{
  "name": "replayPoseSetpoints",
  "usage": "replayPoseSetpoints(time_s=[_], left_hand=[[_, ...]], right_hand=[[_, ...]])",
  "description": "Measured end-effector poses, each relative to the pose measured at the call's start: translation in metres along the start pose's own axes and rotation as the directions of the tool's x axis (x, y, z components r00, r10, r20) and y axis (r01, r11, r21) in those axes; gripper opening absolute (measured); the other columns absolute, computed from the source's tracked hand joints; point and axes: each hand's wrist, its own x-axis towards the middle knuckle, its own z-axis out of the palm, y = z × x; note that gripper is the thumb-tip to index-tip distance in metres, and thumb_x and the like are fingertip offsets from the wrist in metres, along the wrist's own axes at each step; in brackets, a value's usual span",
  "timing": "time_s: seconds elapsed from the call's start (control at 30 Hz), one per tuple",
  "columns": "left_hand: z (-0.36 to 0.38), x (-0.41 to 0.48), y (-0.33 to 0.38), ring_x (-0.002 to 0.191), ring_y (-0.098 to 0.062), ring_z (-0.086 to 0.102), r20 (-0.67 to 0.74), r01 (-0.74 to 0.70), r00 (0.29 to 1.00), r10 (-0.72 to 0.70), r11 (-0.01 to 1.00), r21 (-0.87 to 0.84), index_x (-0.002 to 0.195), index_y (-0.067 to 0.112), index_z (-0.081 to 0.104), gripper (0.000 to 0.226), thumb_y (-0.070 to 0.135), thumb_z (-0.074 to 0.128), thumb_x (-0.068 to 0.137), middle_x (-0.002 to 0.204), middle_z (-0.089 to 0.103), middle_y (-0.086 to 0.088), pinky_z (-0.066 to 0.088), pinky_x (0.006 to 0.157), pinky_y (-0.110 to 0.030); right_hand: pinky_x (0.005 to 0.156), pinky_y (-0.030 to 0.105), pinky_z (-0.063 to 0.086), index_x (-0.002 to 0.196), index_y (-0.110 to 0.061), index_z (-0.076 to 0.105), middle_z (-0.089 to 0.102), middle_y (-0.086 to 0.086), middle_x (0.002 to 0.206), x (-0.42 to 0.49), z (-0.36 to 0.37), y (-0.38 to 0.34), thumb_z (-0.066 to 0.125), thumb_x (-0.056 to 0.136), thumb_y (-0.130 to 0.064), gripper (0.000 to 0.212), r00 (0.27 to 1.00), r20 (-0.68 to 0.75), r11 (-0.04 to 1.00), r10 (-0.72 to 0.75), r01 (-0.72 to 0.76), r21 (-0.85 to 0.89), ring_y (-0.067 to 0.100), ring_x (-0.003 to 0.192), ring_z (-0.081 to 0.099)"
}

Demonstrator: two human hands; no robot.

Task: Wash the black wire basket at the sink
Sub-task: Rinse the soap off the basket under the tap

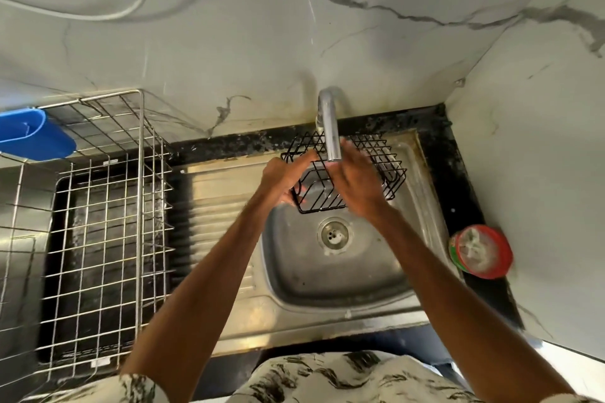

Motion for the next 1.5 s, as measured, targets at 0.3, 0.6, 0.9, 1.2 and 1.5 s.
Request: replayPoseSetpoints(time_s=[0.3,0.6,0.9,1.2,1.5], left_hand=[[0.004,-0.009,0.009,0.064,-0.031,0.077,-0.024,-0.051,0.998,0.052,0.998,0.043,0.084,0.013,0.064,0.06,0.072,0.075,0.076,0.088,0.075,-0.014,0.065,0.061,-0.046],[0.004,-0.028,0.022,0.061,-0.02,0.069,-0.093,-0.157,0.979,0.181,0.963,0.22,0.068,0.015,0.064,0.061,0.075,0.065,0.083,0.061,0.062,0.0,0.064,0.075,-0.037],[-0.006,-0.03,0.006,0.053,-0.023,0.068,-0.143,-0.09,0.982,0.12,0.975,0.201,0.067,0.014,0.06,0.059,0.07,0.076,0.077,0.055,0.066,-0.003,0.066,0.065,-0.043],[-0.002,-0.025,0.0,0.073,-0.027,0.077,-0.114,-0.128,0.982,0.151,0.974,0.188,0.071,0.015,0.064,0.055,0.068,0.077,0.079,0.064,0.068,-0.003,0.065,0.065,-0.042],[-0.002,-0.025,-0.015,0.057,-0.031,0.075,-0.108,-0.064,0.991,0.085,0.981,0.183,0.076,0.008,0.065,0.067,0.075,0.07,0.079,0.072,0.072,-0.011,0.065,0.062,-0.047]], right_hand=[[0.128,0.041,0.0,0.162,-0.012,0.005,-0.002,0.002,0.171,-0.075,0.008,-0.022,0.018,0.106,-0.048,0.068,0.989,0.018,0.986,-0.144,0.145,-0.079,0.015,0.157,-0.002],[0.128,0.037,0.001,0.162,-0.007,0.008,0.003,0.013,0.17,-0.072,-0.001,-0.058,0.007,0.102,-0.062,0.082,0.994,0.015,0.993,-0.112,0.112,-0.029,0.021,0.158,-0.001],[0.127,0.043,0.013,0.163,-0.016,0.007,0.003,0.001,0.171,-0.081,0.002,-0.03,0.026,0.107,-0.051,0.069,0.993,0.119,0.986,-0.004,-0.016,0.167,0.013,0.157,0.003],[0.127,0.047,0.012,0.163,-0.019,0.007,0.0,-0.004,0.171,-0.09,0.002,0.004,0.011,0.096,-0.078,0.089,0.982,0.09,0.977,0.168,-0.178,0.114,0.013,0.157,0.0],[0.119,0.061,0.026,0.162,-0.016,0.002,0.023,0.025,0.163,-0.086,0.016,0.001,0.048,0.107,-0.024,0.072,0.997,-0.005,0.997,-0.073,0.073,0.02,0.039,0.152,0.024]])
